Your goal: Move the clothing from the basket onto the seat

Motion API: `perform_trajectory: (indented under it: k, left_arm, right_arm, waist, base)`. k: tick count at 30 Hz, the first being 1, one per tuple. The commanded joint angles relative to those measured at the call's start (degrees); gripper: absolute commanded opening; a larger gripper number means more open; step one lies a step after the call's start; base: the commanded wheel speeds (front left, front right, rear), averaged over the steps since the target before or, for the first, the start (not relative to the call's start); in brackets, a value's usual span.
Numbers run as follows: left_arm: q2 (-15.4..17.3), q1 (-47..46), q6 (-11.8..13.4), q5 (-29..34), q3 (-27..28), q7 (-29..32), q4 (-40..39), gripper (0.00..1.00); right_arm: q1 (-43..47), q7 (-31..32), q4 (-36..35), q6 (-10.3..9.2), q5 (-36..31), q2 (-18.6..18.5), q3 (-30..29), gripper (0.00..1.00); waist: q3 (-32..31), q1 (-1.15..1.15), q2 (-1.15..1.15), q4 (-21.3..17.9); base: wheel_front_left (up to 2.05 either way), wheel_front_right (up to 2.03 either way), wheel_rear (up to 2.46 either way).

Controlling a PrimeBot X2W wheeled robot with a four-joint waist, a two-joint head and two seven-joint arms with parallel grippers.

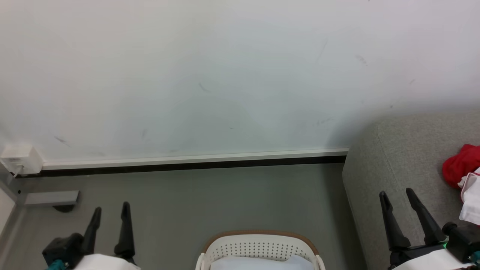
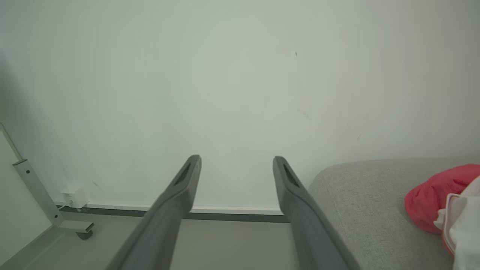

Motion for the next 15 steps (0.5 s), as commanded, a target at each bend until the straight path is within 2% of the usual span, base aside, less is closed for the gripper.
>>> perform_trajectory:
  k: [1,15]
  left_arm:
    - [-0.62,1.05,-0.57,1.49,0.66,-0.03,0.55,1.00]
    - [-5.44,1.07,-5.63,7.15,6.31,-0.04,2.70,1.00]
  right_arm:
    - [0.83,-0.14,-0.39,-0.13,-0.85,0.43,-0.18,1.00]
    - [-0.16,-0.16,-0.63,-0.13,-2.39,1.89,-0.09,1.00]
  waist:
    - [-0.09,0.00,0.00,-0.18]
    - [-0.15,0.00,0.00,-0.47]
  base:
    - [0.00,0.00,0.00]
    - [0.00,0.00,0.00]
